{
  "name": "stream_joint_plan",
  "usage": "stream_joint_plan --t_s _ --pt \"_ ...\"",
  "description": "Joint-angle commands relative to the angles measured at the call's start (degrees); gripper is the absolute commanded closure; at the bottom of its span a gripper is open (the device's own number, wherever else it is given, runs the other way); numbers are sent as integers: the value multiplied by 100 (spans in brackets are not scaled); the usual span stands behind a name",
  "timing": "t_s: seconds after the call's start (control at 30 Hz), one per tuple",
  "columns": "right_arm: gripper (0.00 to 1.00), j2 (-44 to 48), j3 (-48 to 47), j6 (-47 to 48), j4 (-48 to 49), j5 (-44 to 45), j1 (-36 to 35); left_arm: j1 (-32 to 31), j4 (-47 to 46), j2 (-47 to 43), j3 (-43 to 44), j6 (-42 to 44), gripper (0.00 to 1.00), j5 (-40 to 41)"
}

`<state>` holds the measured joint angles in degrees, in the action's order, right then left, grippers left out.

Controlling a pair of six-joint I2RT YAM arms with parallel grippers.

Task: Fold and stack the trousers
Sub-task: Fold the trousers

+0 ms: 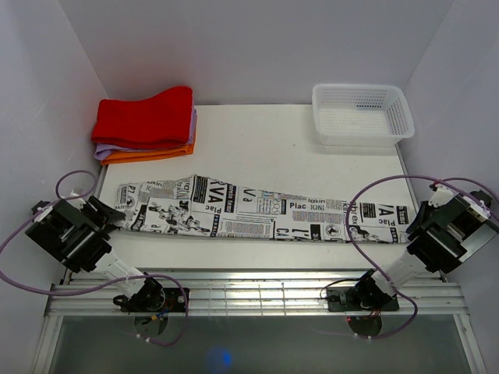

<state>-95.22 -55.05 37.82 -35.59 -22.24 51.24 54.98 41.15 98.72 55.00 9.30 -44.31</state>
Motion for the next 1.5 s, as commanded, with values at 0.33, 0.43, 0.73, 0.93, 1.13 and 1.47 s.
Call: stream_joint_plan --t_s 0.33,0.43,0.73,0.93,1.13,1.47 --pt "92 1277 -903 32 -1626 -1792 -263 -330 -792 -2136 98 977 2 915" --pt "92 1471 -832 -82 -1609 -1880 -641 -400 -731 -2269 291 968 2 828" --pt "92 2349 -446 -1441 -662 -2478 -2600 -892 -196 -2234 871 757 2 319" --pt "92 2623 -156 -2700 657 -2531 -4323 -1200 -72 -2304 889 582 2 335" --pt "92 2228 152 -4053 2301 -2206 -6019 -1209 -115 -2374 872 230 2 301" --pt "92 875 -76 -5179 3954 -1705 -8031 -1218 -291 -2243 810 -262 2 441"
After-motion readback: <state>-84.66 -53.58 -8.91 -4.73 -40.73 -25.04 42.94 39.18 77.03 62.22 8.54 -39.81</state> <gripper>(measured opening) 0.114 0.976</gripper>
